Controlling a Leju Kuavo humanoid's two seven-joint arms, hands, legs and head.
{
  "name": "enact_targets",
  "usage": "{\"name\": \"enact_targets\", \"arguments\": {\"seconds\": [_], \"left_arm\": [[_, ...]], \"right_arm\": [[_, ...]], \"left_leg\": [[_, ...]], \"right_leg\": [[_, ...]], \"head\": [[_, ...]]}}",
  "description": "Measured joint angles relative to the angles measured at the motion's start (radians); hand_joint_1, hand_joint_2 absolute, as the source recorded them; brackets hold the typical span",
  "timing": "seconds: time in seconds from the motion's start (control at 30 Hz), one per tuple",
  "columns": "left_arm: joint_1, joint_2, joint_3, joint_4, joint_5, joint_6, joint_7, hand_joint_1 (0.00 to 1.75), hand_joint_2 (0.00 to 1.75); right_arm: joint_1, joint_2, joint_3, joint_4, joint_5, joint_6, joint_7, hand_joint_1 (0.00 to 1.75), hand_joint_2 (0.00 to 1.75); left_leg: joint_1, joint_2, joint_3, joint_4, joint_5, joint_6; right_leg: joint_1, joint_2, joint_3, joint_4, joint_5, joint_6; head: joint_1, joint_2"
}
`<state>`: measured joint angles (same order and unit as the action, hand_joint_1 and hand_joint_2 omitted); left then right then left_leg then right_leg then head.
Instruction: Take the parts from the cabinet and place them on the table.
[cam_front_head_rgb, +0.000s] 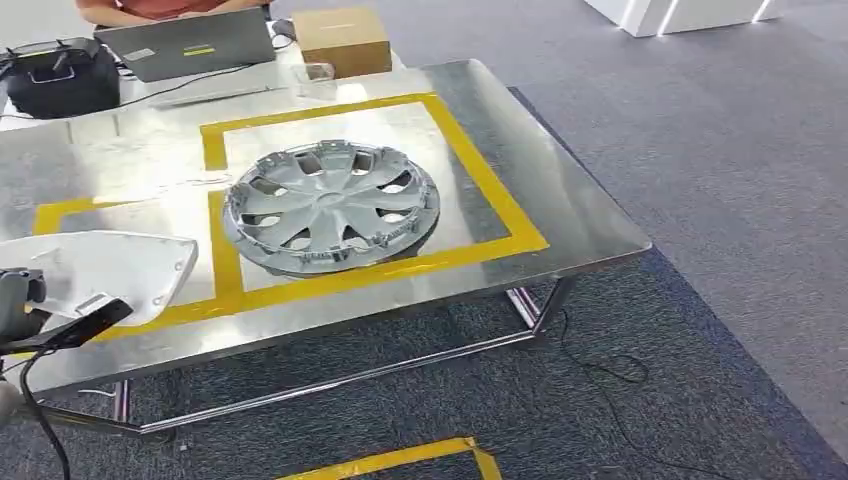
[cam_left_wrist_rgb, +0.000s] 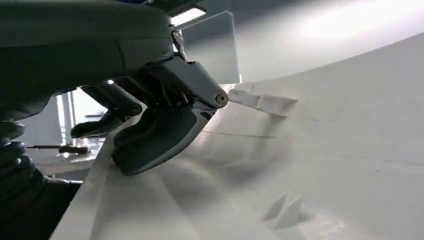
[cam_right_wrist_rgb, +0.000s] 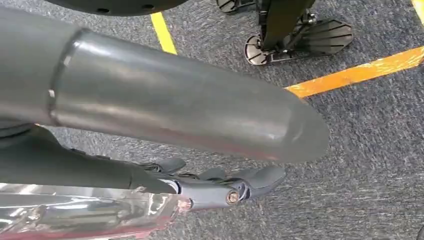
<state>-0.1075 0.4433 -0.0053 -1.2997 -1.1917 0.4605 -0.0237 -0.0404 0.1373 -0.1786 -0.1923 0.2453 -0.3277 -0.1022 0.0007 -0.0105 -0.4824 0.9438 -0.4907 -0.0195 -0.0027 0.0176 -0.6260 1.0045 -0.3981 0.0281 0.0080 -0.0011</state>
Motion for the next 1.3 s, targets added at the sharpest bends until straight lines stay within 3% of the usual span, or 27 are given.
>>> {"name": "enact_targets", "arguments": {"seconds": [0.1,0.13,0.27,0.3,1.3], "left_arm": [[-0.020,0.009,-0.006,0.016,-0.024,0.001,0.005,1.75,1.75],[-0.025,0.013,-0.008,0.021,-0.034,0.002,0.010,0.00,1.75],[-0.039,0.023,-0.020,0.034,-0.046,0.005,0.017,0.00,1.75],[-0.040,0.023,-0.022,0.037,-0.048,0.005,0.017,0.00,0.00],[-0.043,0.045,-0.033,0.053,-0.019,-0.001,0.014,0.00,0.00]], "right_arm": [[-0.002,0.000,0.000,0.000,0.004,0.002,0.000,0.00,0.00],[-0.003,0.000,0.000,0.000,0.005,0.002,0.000,0.00,0.00],[-0.005,0.001,0.000,0.000,0.007,0.003,0.000,0.00,0.00],[-0.005,0.001,0.000,0.000,0.007,0.003,0.000,0.00,0.00],[-0.007,0.002,-0.001,0.000,0.015,0.009,-0.002,0.00,0.00]], "left_leg": [[0.000,0.000,0.000,0.000,0.000,0.000],[0.000,0.000,0.000,0.000,0.000,0.000],[0.000,0.000,0.000,0.000,-0.001,0.001],[0.000,0.000,0.000,0.000,-0.001,0.001],[-0.001,0.000,0.000,0.000,-0.001,0.002]], "right_leg": [[0.000,0.000,0.000,-0.001,0.000,0.000],[0.000,0.000,0.001,-0.001,0.000,0.000],[0.000,0.000,0.001,-0.001,0.000,0.000],[0.000,0.000,0.001,-0.001,0.000,0.000],[-0.001,0.000,0.002,-0.001,0.000,0.000]], "head": [[0.000,0.000],[0.000,0.000],[0.000,0.000],[0.000,0.000],[0.000,0.000]]}}
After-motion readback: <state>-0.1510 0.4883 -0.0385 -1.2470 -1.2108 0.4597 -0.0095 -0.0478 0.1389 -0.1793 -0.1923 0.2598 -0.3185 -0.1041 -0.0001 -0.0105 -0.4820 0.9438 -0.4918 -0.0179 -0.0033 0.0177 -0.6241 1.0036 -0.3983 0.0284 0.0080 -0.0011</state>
